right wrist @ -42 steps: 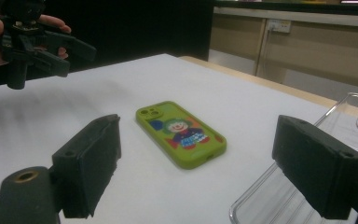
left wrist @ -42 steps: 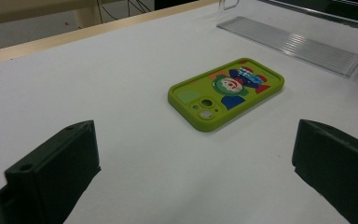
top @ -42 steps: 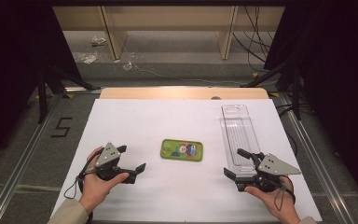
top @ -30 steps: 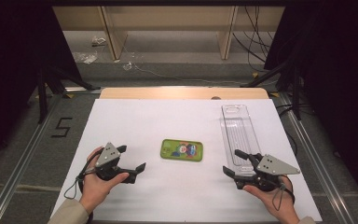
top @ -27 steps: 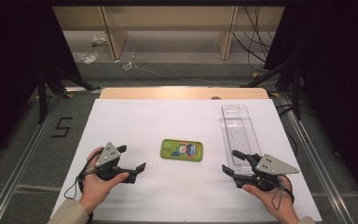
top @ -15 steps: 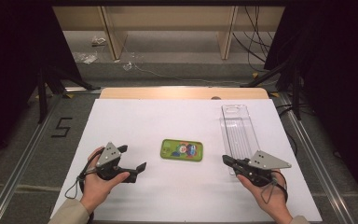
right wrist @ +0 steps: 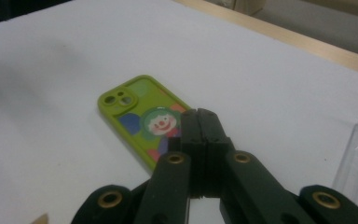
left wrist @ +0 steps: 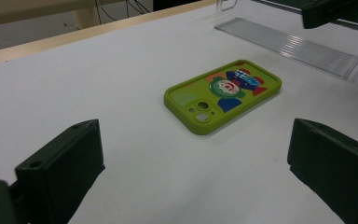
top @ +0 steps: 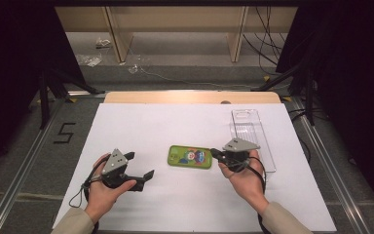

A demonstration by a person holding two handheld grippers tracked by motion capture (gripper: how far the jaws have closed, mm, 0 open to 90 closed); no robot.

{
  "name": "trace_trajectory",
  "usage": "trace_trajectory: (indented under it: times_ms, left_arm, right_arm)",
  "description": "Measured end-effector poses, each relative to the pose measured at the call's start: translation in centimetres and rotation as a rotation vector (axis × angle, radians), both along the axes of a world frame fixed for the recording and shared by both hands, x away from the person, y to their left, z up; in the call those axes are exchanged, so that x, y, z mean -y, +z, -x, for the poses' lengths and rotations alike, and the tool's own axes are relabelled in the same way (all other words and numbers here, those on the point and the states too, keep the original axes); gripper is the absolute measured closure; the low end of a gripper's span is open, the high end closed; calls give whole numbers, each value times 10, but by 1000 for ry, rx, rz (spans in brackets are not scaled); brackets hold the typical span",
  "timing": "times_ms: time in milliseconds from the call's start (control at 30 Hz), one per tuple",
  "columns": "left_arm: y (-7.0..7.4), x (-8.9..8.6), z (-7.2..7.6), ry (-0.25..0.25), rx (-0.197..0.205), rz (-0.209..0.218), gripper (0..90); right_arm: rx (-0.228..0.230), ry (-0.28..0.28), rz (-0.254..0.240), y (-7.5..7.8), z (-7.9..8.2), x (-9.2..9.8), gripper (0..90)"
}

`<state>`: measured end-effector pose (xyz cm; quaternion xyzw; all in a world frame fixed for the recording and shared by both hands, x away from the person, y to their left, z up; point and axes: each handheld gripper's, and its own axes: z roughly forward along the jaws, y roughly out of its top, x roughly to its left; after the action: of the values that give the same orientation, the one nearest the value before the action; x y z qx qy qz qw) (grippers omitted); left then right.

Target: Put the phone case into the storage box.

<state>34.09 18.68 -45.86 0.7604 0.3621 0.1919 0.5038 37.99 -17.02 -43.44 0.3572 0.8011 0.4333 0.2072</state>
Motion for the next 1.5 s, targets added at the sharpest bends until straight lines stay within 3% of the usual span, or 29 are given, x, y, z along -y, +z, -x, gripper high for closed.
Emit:
trace_trajectory:
  times_ms: [300, 600, 1067, 1500]
  left_arm:
    - [0, -1, 0, 1, 0, 3, 29]
    - [0, 0, 0, -2, 2, 6, 30]
    - [-1, 0, 0, -3, -1, 10, 30]
    - [-1, 0, -1, -4, -1, 10, 30]
  right_arm:
    - [-52, -93, 74, -8, -39, -29, 900]
    - [-108, -149, 141, -25, -64, -37, 900]
    - [-177, -193, 191, -42, -78, -37, 900]
    - [-228, -201, 220, -46, -79, -34, 900]
